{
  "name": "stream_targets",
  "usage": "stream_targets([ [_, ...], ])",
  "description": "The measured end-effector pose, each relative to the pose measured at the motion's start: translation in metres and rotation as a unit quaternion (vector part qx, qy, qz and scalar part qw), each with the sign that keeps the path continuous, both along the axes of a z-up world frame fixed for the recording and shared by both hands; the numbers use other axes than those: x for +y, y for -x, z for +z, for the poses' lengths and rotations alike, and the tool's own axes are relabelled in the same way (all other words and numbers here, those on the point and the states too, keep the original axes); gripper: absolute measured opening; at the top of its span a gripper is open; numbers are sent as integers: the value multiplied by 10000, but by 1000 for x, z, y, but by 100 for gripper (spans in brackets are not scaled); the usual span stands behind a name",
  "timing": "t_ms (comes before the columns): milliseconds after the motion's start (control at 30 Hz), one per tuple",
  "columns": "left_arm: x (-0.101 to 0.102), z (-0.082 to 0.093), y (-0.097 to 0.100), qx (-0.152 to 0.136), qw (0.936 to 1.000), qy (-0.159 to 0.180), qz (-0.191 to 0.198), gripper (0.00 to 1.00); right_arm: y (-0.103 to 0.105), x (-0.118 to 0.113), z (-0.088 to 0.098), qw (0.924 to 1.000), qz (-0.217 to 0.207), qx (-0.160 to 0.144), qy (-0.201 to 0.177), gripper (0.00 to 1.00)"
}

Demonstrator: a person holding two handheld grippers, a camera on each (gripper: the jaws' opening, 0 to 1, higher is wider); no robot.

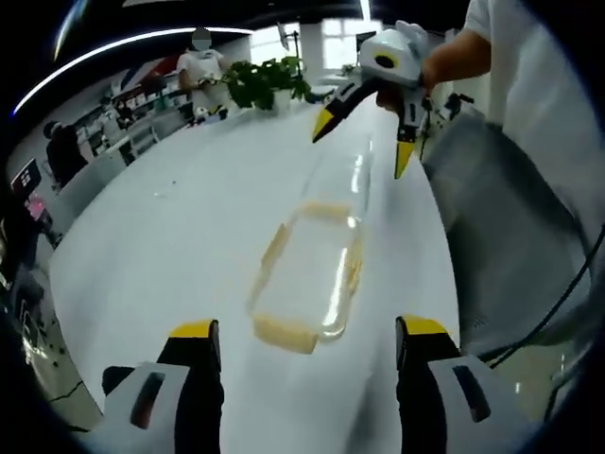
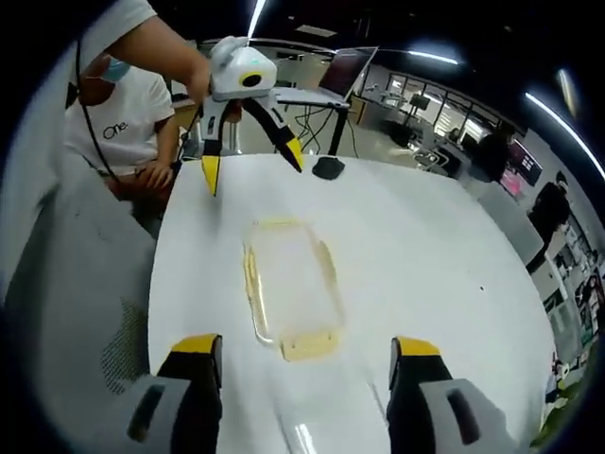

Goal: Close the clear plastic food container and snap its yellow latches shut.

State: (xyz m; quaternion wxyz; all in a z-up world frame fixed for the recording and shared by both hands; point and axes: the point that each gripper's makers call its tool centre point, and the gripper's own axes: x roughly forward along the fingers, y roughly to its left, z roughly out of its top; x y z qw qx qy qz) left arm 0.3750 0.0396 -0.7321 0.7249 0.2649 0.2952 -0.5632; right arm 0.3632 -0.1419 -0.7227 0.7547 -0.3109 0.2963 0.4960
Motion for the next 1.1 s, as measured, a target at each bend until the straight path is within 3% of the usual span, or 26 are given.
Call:
stream_targets([
  [300, 0, -12, -6, -7, 9994, -204, -290, 71, -7, 3, -15, 9995, 196, 43, 257, 67],
  [567, -4, -18, -14, 7, 9989, -177, -445, 69, -8, 3, -29, 9978, 394, 91, 525, 64],
  [700, -1, -28, -16, -23, 9969, -418, -666, 63, -12, 3, -35, 9965, 478, 39, 683, 60],
  [833, 1, -38, -16, -27, 9941, -645, -874, 61, -14, 6, -43, 9956, 529, 177, 750, 59],
  [1100, 2, -50, -18, 67, 9914, -786, -1040, 57, -16, 12, -51, 9936, 714, 185, 855, 57],
])
